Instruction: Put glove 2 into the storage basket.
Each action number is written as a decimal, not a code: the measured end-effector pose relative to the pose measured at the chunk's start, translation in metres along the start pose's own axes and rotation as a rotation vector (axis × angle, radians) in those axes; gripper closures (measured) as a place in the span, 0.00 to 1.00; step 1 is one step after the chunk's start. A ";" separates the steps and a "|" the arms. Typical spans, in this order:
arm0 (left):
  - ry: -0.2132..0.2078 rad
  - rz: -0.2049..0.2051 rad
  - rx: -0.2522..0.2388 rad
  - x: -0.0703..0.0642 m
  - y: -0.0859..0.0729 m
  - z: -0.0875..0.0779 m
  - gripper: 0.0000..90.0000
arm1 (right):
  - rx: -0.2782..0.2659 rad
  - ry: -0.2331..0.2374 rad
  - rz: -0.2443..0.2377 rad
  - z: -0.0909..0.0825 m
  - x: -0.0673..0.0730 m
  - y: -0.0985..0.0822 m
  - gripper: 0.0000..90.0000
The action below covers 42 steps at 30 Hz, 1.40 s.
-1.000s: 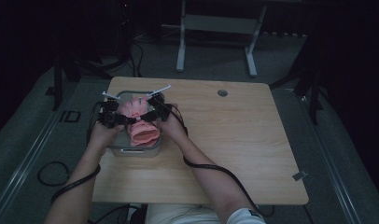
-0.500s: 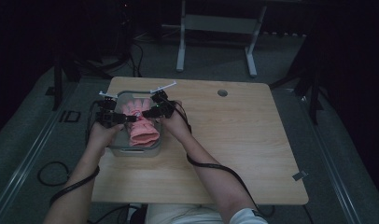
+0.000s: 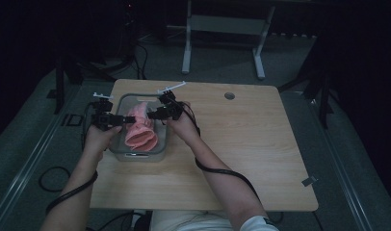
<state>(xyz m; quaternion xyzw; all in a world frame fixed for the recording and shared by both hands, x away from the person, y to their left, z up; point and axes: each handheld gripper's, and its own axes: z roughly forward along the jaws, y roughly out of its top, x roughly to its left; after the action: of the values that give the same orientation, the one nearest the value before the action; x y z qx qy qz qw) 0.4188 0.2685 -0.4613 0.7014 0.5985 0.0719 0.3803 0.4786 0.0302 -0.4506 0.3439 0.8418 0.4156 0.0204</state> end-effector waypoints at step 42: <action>-0.161 0.272 -0.157 -0.103 -0.010 -0.023 0.01 | -0.032 0.074 -0.105 -0.055 -0.010 -0.024 0.23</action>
<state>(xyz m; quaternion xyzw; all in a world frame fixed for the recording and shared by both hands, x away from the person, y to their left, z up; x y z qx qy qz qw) 0.3701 0.1868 -0.4143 0.7473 0.4584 0.1128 0.4675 0.4554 -0.0239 -0.4342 0.2833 0.8521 0.4399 0.0167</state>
